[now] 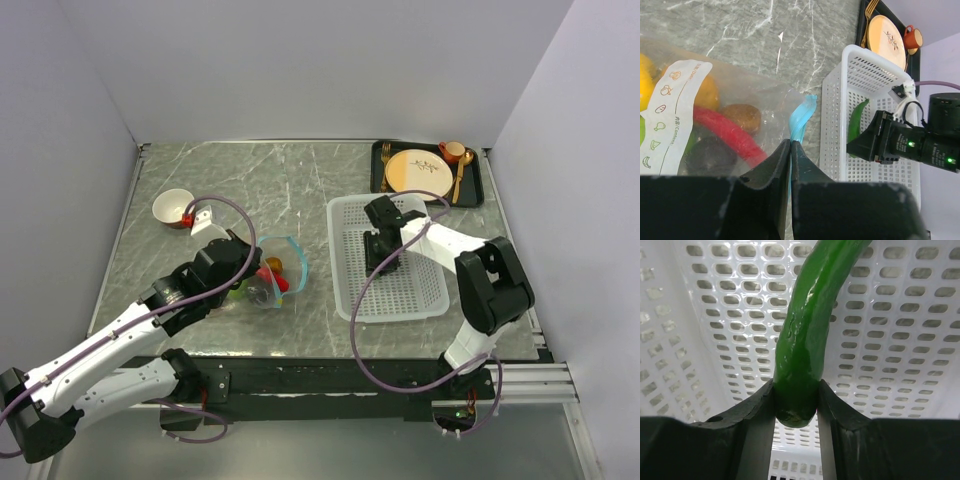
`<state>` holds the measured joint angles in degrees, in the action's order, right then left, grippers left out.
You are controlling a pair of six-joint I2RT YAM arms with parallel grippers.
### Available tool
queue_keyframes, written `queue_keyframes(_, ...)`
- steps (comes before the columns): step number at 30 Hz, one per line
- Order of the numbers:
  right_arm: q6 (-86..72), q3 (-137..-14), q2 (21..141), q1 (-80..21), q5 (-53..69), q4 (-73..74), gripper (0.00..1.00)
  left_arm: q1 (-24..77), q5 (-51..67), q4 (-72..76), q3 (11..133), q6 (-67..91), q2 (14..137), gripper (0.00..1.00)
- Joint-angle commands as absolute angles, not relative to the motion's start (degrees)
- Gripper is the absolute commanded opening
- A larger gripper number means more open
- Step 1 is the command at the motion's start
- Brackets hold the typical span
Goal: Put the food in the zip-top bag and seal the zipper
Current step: Pick up the fake vegetable from the bin, then place the fake vegetable in the zipper food storage bag.
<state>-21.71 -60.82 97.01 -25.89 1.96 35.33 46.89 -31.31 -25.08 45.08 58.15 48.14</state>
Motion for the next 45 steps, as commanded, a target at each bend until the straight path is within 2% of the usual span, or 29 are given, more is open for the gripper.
queue_keyframes(1,-19.60,-62.40,91.24,-26.80,1.50,36.65,0.11,46.58,-31.73,-24.17,45.79,57.83,47.72,0.10)
queue_keyframes(6,-17.41,-63.37,82.63,-27.86,5.52,37.79,0.10,46.58,-31.12,-23.73,45.70,57.75,48.16,0.09)
queue_keyframes(11,-14.86,-62.93,75.51,-28.82,20.96,34.63,0.12,46.49,-30.33,-23.38,45.97,57.31,48.51,0.10)
queue_keyframes(15,-11.70,-62.49,74.71,-31.90,28.11,33.66,0.13,46.58,-29.89,-23.29,46.05,57.22,48.78,0.09)
queue_keyframes(20,-7.92,-62.93,76.02,-40.50,28.82,33.84,0.15,46.58,-27.86,-22.33,46.32,56.69,48.08,0.09)
queue_keyframes(34,-2.99,-66.09,82.61,-52.28,31.20,35.59,0.20,46.58,-28.65,-22.76,45.70,56.78,46.23,0.10)
queue_keyframes(45,-0.71,-75.83,92.28,-52.91,26.10,36.82,0.20,46.50,-24.70,-22.32,47.54,53.35,49.04,0.10)
